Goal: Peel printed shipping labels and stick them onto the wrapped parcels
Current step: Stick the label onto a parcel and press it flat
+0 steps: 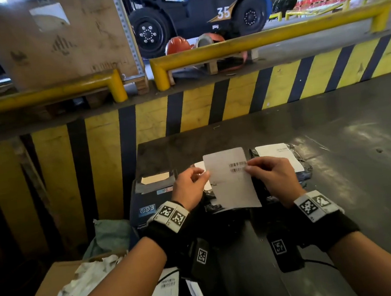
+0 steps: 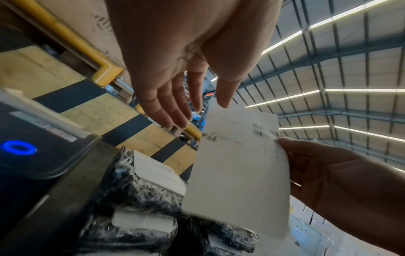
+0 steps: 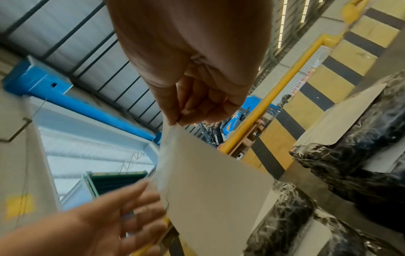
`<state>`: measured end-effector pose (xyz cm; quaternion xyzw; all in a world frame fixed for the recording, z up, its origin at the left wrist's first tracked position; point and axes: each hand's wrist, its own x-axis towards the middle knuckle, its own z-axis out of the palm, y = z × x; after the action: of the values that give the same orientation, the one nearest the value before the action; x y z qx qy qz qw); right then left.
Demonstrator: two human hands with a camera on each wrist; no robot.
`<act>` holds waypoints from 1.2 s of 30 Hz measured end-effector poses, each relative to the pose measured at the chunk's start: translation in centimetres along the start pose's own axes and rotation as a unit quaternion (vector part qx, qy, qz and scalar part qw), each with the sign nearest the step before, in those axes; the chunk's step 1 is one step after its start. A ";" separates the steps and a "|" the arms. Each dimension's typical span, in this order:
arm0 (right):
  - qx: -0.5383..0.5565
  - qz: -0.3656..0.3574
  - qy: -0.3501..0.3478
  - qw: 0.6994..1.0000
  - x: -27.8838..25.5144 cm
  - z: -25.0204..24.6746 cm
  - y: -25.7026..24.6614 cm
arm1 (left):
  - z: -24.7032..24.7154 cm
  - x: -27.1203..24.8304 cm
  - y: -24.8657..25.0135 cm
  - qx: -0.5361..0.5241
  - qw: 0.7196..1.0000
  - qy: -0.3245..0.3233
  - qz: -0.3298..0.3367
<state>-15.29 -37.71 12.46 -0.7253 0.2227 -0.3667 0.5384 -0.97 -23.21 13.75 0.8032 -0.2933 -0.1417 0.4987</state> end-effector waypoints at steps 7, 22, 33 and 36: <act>0.095 0.050 -0.008 0.994 3.4 -0.8 -0.1 | 0.2 0.9 0.2 -0.063 0.996 -0.064 0.005; 0.015 0.069 -0.079 0.994 12.7 3.4 3.6 | 0.5 9.9 -2.7 -0.077 0.996 -0.010 -0.031; -0.085 0.119 -0.123 0.982 16.5 5.6 8.9 | 2.1 13.5 -5.9 -0.028 0.992 -0.030 -0.118; -0.087 0.133 -0.122 0.980 16.5 5.9 9.8 | 2.2 13.6 -6.2 -0.034 0.990 -0.034 -0.136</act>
<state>0.40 -49.08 7.18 -0.7726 0.2809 -0.1798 0.5403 10.65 -31.09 8.08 0.8129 -0.1935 -0.2453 0.4916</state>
